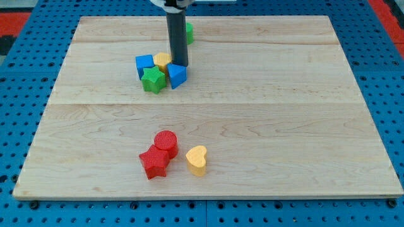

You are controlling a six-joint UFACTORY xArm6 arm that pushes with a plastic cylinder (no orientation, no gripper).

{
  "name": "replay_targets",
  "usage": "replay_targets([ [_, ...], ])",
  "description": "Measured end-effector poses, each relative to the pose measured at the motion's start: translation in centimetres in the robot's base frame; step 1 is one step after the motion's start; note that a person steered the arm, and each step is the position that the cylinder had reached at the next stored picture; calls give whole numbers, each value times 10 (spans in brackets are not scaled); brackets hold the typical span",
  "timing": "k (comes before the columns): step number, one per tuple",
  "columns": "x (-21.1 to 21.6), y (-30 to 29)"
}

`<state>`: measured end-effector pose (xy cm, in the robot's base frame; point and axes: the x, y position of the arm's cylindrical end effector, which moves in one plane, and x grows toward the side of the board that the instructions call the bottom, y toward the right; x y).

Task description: Push the blue triangle up a bit

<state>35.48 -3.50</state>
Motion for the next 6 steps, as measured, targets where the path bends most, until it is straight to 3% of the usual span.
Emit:
replay_targets([
  [1, 23, 59],
  [3, 57, 25],
  [4, 43, -6],
  [6, 19, -12],
])
